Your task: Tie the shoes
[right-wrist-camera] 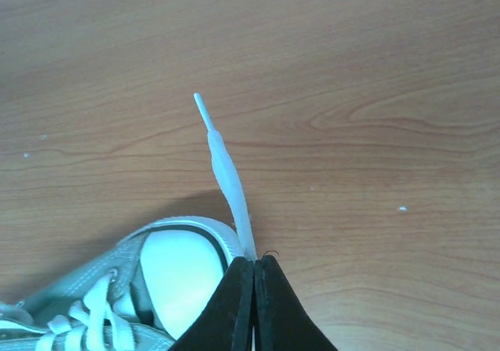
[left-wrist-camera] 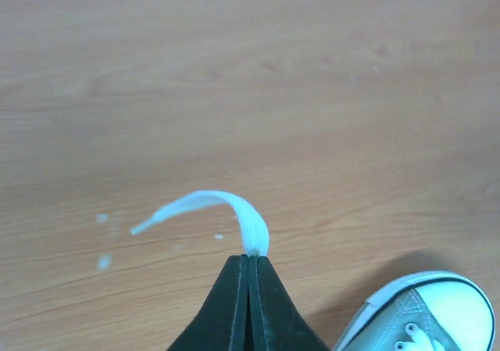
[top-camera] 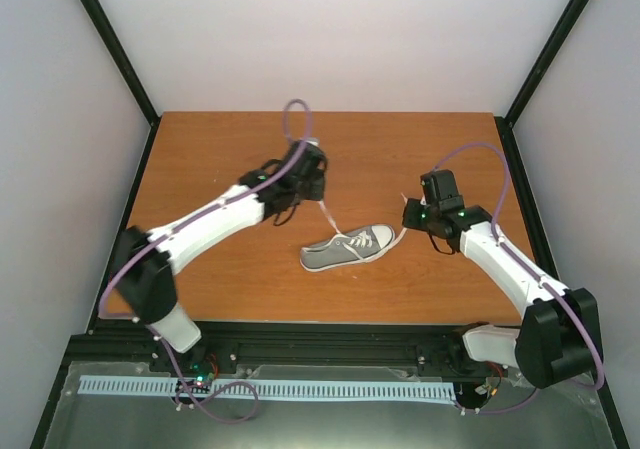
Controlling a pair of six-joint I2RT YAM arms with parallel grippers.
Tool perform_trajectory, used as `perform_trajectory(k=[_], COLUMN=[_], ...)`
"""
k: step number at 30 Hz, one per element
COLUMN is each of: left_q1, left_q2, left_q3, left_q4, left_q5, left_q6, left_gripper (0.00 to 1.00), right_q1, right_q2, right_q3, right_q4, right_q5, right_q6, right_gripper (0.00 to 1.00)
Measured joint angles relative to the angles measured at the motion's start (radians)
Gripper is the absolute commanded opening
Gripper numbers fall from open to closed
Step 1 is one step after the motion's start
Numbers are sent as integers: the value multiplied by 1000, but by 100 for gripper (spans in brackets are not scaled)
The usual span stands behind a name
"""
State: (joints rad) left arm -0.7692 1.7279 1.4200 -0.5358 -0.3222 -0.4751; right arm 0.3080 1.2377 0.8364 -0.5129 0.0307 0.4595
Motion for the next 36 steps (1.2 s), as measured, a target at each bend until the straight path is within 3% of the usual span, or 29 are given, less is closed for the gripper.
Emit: perform_trajectory(k=[5,14,24,36], left_q1=[82,77,77,77], left_q2=[-269,-471,-576,-691], left_q3=[-180,-378,-406,-497], left_q4=[21,-11,-20,-76], left_q5=[17,119,216,236], left_q6=[-11,-45,-45,-132], left_gripper=[1,1,1,1], right_q1=[0,76,159,210], right_q2=[47,190,286,430], right_q3=[10,-28,-45,107], right_q4=[28,43,130,120], right_q5=[-77,-170,-158,-159], right_q6=[-15,35,95,75], right_gripper=[3,3,3,3])
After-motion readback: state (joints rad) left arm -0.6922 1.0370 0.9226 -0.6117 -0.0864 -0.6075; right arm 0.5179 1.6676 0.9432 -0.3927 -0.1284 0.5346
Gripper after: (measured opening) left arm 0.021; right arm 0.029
